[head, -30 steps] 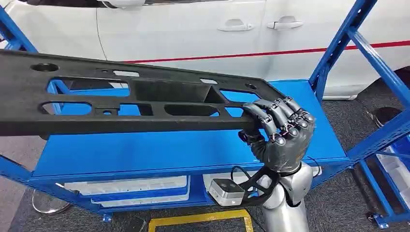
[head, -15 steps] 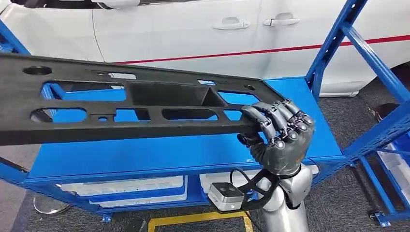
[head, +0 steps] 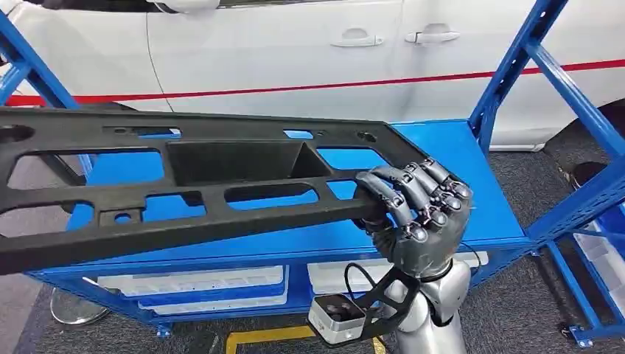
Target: Take the parts from the cabinet and place them on the table.
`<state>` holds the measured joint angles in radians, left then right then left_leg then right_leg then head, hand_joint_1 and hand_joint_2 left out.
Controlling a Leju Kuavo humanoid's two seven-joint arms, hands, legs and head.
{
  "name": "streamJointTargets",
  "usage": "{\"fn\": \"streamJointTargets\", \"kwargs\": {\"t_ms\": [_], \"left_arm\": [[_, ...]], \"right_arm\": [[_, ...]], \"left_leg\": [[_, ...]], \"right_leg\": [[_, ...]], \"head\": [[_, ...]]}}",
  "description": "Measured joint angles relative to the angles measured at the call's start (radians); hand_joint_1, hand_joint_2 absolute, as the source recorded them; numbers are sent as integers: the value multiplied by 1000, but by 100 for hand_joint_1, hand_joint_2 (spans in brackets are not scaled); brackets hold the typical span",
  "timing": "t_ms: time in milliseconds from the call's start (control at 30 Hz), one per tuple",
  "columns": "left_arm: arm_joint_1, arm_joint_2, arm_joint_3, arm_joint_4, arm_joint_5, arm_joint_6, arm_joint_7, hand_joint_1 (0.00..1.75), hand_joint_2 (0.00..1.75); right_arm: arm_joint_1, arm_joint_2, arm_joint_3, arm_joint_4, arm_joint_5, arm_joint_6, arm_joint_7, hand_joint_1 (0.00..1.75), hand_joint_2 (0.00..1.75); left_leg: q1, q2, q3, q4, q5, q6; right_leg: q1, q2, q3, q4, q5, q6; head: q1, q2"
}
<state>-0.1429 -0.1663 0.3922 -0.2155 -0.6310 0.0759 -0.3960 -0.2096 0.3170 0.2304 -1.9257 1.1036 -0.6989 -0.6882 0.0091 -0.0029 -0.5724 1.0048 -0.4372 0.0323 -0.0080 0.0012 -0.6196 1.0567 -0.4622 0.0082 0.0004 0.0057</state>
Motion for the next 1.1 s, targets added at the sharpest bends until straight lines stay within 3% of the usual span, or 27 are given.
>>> {"fn": "streamJointTargets", "kwargs": {"t_ms": [33,100,133,167,200,267,300,333,367,400,433,467,500,567,633,667,700,800,833,867,967,1000,1033,1067,1100], "left_arm": [[-1,-2,0,0,0,0,1,0,175],[-1,-6,0,0,0,-2,1,0,175],[0,-7,0,0,0,-3,2,0,175],[1,-8,0,0,0,-3,3,0,175],[1,-8,0,0,0,-3,3,0,175],[1,-10,0,0,0,-3,4,0,175],[0,-10,0,0,0,-3,4,0,175],[0,-11,0,0,0,-3,4,0,175],[1,-11,0,0,0,-3,4,0,175],[0,-11,0,0,0,-3,4,0,175],[0,-11,0,0,0,-3,4,0,175],[1,-11,0,0,0,-3,4,0,175],[2,-11,0,0,0,-3,4,0,175],[1,-11,0,0,0,-3,4,0,175],[2,-11,0,0,0,-3,4,0,175],[3,-11,0,0,0,-3,4,0,175],[3,-11,0,0,0,-3,4,0,175],[1,-11,0,0,0,-3,4,0,175],[-2,-11,0,0,0,-3,4,0,175],[-2,-12,0,0,0,-4,4,0,175],[-2,-13,1,0,-1,-8,6,0,175],[-3,-14,1,0,-1,-9,7,0,175],[-6,-16,1,0,0,-9,8,0,175],[-9,-17,1,0,0,-10,8,0,175],[-9,-18,1,0,0,-12,8,0,175]], "right_arm": [[0,0,0,-1,0,0,0,175,175],[6,-2,0,0,0,0,0,175,175],[10,-4,0,0,0,0,0,175,175],[14,-4,0,0,0,0,0,175,175],[16,-4,0,0,0,0,0,175,175],[16,-4,0,0,0,0,0,175,175],[16,-4,0,-1,0,0,0,175,175],[18,-4,0,-1,0,0,0,175,175],[19,-4,0,-2,0,0,0,175,175],[18,-4,1,-2,1,0,0,175,175],[19,-4,1,-2,1,0,0,175,175],[19,-4,2,-2,1,0,0,175,175],[19,-4,3,-2,1,0,0,175,175],[19,-4,6,-2,1,0,0,175,175],[19,-4,7,-2,1,0,0,175,175],[19,-4,7,-2,2,0,0,175,175],[19,-4,7,-2,2,0,0,175,175],[19,-4,7,-2,2,0,0,175,175],[19,-4,7,-2,2,0,0,175,175],[19,-4,8,-2,4,0,0,175,175],[18,-4,10,-2,10,0,0,175,175],[18,-5,10,-2,10,0,0,175,175],[18,-5,10,-2,11,0,0,175,175],[18,-5,10,-1,12,0,0,175,175],[18,-5,10,0,15,0,0,175,175]], "left_leg": [[0,1,-4,-2,4,7],[-2,3,-15,0,9,13],[-2,4,-22,2,12,13],[-2,4,-28,4,15,12],[-1,4,-34,7,18,10],[0,3,-45,17,21,6],[0,3,-47,23,22,2],[-5,1,-54,25,24,-5],[-5,1,-51,25,27,-10],[-5,1,-53,27,32,-17],[-5,1,-55,22,38,-25],[-5,0,-58,21,42,-32],[1,0,-66,34,24,-37],[3,0,-106,139,-74,-47],[3,1,-155,288,-151,-53],[3,1,-159,321,-159,-54],[3,1,-138,307,-145,-53],[1,1,26,72,-56,-40],[-2,-1,57,13,-79,-31],[-8,-1,54,18,-61,-29],[-12,-1,46,6,-54,-15],[2,2,53,-9,-38,-4],[-2,6,47,-13,-30,2],[-2,6,38,-12,-24,11],[-3,7,29,-10,-19,12]], "right_leg": [[1,0,-16,42,-41,2],[-1,0,-76,196,-134,8],[-2,0,-97,253,-155,11],[-4,0,-98,270,-152,14],[-7,-1,-77,244,-130,15],[-11,-1,21,93,-60,15],[-14,-1,76,7,-47,13],[-5,2,82,-5,-50,9],[-4,4,73,-1,-38,5],[-4,4,73,-15,-46,1],[-1,4,69,-12,-42,-6],[-7,4,66,-19,-34,-17],[-10,-1,62,-22,-25,-25],[-8,-3,47,-23,-14,-38],[-4,-5,29,-21,-2,-39],[-2,-6,20,-20,3,-39],[-2,-6,12,-18,8,-38],[-1,-5,-1,-10,17,-32],[-1,-6,-4,-9,21,-27],[-1,-6,-5,-11,26,-19],[-2,-6,-4,-18,40,-1],[0,-6,-8,-8,33,4],[-2,-3,-18,14,1,8],[-3,-1,-40,71,-52,10],[-5,-1,-66,143,-98,13]], "head": [[1,0],[0,0],[0,0],[0,0],[0,0],[0,0],[0,0],[0,0],[1,0],[0,0],[0,0],[0,0],[0,0],[0,0],[0,0],[0,0],[0,0],[0,0],[0,0],[0,0],[0,0],[0,0],[0,0],[1,0],[2,0]]}}
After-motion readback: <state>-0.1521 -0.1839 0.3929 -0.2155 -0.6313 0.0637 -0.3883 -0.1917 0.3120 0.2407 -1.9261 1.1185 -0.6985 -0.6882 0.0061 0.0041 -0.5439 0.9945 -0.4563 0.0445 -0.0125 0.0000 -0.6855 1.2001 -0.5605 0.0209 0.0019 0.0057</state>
